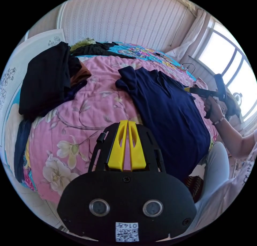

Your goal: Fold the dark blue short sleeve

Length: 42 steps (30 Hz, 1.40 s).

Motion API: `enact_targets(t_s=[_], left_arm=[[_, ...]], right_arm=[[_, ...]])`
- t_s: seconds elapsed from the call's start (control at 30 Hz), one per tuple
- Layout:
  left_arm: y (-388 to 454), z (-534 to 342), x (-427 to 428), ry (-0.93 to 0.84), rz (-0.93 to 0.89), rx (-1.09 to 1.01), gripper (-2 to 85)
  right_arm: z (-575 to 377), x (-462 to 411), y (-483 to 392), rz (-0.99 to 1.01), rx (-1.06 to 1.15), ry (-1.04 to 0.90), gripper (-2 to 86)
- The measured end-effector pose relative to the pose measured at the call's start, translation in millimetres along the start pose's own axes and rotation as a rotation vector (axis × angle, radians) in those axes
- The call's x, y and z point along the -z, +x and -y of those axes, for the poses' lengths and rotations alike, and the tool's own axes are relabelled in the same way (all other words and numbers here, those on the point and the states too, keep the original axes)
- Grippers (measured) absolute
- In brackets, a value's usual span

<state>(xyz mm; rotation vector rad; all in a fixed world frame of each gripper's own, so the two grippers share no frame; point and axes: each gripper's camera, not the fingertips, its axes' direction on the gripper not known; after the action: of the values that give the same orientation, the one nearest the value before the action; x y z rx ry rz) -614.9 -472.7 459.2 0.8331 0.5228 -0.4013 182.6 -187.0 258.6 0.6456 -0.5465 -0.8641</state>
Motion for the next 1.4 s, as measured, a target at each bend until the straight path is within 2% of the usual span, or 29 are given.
enact_targets(t_s=[0.13,0.3,0.37,0.47,0.57,0.7,0.87,1.07,1.2,1.3,1.4], left_arm=[[-31,22,6,0.081,0.022,0.052,4.0],[-79,79,-3,0.1,-0.112,0.161,8.4],[-89,92,-9,0.078,-0.086,0.177,7.8],[-111,104,-29,-0.09,-0.146,0.189,2.0],[-126,95,6,-0.002,-0.221,0.172,-0.3],[-133,58,54,0.082,-0.2,0.164,-0.8],[-127,40,46,-0.017,-0.102,0.121,-0.7],[-128,31,60,-0.002,-0.007,0.065,-0.6],[-138,25,71,0.003,-0.016,0.066,-0.7],[-138,21,79,0.009,0.022,0.041,-0.7],[-138,18,86,0.009,0.065,0.015,-0.8]], right_arm=[[61,-84,-38,0.105,0.12,-0.055,2.1],[129,-192,-78,0.0,0.198,-0.139,7.8],[146,-224,-89,-0.084,0.235,-0.165,8.4],[162,-271,-90,-0.149,0.227,-0.219,8.7],[163,-298,-89,-0.126,0.249,-0.227,8.5],[159,-340,-90,-0.139,0.285,-0.285,8.1],[153,-393,-100,-0.111,0.305,-0.342,6.6],[151,-465,-120,-0.115,0.349,-0.441,7.8],[158,-488,-106,-0.147,0.259,-0.419,10.3],[156,-512,-95,-0.239,0.273,-0.457,8.4],[156,-525,-80,-0.214,0.209,-0.476,6.2]])
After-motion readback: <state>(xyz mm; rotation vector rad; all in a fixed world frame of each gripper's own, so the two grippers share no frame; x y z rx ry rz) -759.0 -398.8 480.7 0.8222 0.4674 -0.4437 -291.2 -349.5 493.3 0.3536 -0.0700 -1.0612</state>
